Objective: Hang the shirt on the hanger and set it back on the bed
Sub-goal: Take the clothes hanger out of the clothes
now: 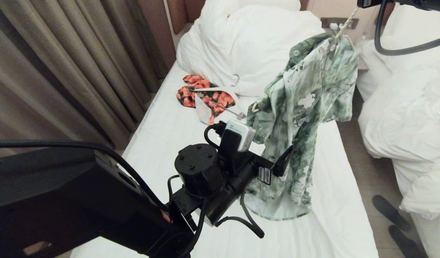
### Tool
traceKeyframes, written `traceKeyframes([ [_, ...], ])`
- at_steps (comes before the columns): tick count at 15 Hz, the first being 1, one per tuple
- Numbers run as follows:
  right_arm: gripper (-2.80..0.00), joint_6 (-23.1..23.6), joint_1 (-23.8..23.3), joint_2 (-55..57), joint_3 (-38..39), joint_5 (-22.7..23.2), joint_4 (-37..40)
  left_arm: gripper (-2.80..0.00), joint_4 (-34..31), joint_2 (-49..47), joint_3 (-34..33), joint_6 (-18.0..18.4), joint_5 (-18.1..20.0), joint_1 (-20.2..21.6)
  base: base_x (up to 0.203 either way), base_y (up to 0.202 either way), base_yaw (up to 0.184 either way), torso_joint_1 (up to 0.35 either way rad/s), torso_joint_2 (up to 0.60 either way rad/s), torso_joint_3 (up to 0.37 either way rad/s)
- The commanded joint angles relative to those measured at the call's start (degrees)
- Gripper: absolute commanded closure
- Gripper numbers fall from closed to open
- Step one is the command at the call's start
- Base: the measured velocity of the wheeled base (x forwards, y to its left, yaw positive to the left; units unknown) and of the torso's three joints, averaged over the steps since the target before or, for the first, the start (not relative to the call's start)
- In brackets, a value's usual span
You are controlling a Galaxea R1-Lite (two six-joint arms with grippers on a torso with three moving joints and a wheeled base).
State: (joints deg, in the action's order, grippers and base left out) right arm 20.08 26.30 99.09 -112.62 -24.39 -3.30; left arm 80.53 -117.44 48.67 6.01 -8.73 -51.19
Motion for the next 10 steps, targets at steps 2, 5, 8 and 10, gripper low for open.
traceKeyframes([
  [2, 0.00, 0.1, 0.1, 0.1, 0.0, -0.1, 0.0, -2.80, 2.7, 0.2, 0.8, 0.2, -0.7, 0.1, 0.000, 0.000, 0.000, 0.000, 0.00, 0.000],
  [5, 0.00, 0.1, 0.4, 0.1, 0.2, -0.1, 0.1, -2.80, 2.9, 0.3, 1.0, 0.2, -0.8, 0.1, 0.000, 0.000, 0.000, 0.000, 0.00, 0.000],
  [8, 0.00, 0.1, 0.4, 0.3, 0.3, -0.1, 0.0, -2.80, 2.6, 2.0, 1.2, 0.2, -1.1, -0.8, 0.000, 0.000, 0.000, 0.000, 0.00, 0.000],
  [10, 0.00, 0.1, 0.8, 0.4, 0.3, -0.1, 0.1, -2.80, 2.7, 1.8, 2.1, 0.4, -3.6, -1.3, 0.000, 0.000, 0.000, 0.000, 0.00, 0.000],
])
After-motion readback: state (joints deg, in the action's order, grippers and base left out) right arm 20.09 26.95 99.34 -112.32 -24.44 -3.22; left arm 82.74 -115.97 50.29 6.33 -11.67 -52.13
